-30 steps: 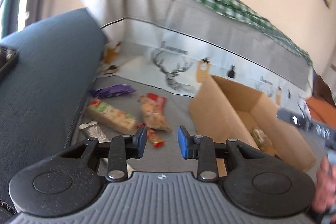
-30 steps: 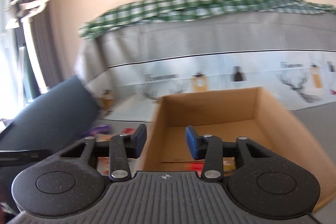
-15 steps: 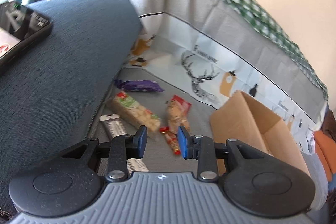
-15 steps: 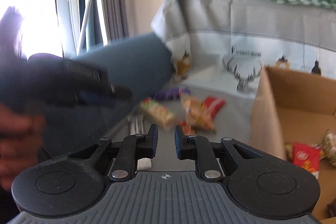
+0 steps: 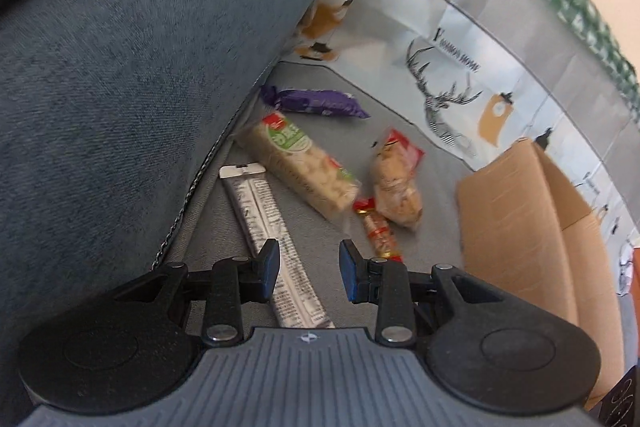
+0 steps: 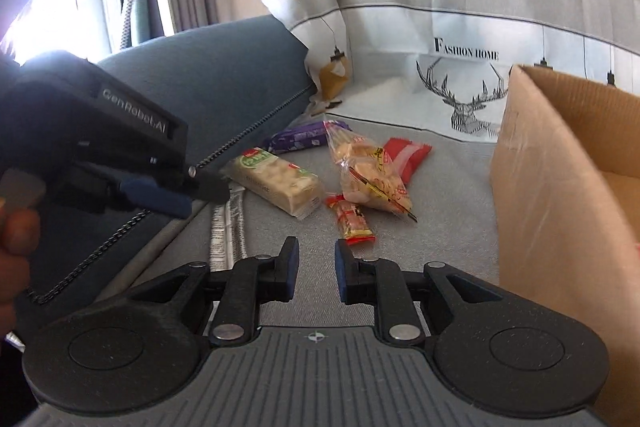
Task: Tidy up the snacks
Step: 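Move both grippers back to the snack pile on the sofa, then close right gripper on red-gold candy while left gripper grasps silver stick packet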
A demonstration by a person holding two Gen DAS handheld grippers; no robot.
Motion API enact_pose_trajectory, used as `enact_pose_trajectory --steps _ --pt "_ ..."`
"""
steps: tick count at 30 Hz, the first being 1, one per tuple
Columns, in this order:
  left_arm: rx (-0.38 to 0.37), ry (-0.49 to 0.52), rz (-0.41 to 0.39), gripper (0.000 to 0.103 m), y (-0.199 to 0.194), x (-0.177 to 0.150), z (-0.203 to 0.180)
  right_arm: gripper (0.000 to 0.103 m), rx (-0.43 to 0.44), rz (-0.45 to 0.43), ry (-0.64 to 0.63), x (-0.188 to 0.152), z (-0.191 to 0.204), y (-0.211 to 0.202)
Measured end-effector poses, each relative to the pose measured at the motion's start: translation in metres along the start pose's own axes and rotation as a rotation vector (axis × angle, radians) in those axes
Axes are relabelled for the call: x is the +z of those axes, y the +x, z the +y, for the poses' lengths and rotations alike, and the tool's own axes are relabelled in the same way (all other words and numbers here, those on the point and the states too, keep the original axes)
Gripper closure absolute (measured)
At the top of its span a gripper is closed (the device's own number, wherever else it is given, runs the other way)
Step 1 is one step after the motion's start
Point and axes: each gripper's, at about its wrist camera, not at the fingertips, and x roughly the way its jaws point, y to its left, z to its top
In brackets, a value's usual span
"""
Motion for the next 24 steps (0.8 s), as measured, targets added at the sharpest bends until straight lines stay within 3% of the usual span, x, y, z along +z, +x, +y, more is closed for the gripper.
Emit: enact_pose_trajectory --steps 6,12,18,19,20,21,24 --pt "0.060 0.027 0.029 0.065 0.017 0.001 -0.004 0.074 -0.043 -0.007 0.022 0.003 -0.001 0.031" --pt "0.074 0.031 0.049 0.058 0.027 0.002 -0.003 0.065 -0.120 0.005 0.062 0.002 -0.015 0.061" --pt "0.091 0.036 0.064 0.055 0.035 0.002 -0.005 0.062 -0.109 0.029 0.035 0.002 -0.015 0.083" --pt "0.095 0.037 0.065 0.055 0.036 0.002 -0.005 0.063 -0.110 0.034 0.018 0.003 -0.013 0.085" --pt "0.098 0.038 0.066 0.055 0.037 0.002 -0.005 0.074 -0.111 0.037 0.001 0.003 -0.011 0.085" --pt "0.103 0.039 0.067 0.055 0.039 0.003 -0.005 0.076 -0.110 0.037 -0.014 0.004 -0.010 0.085" --pt "0.109 0.043 0.075 0.055 0.042 0.003 -0.006 0.077 -0.120 0.036 -0.027 0.003 -0.011 0.079"
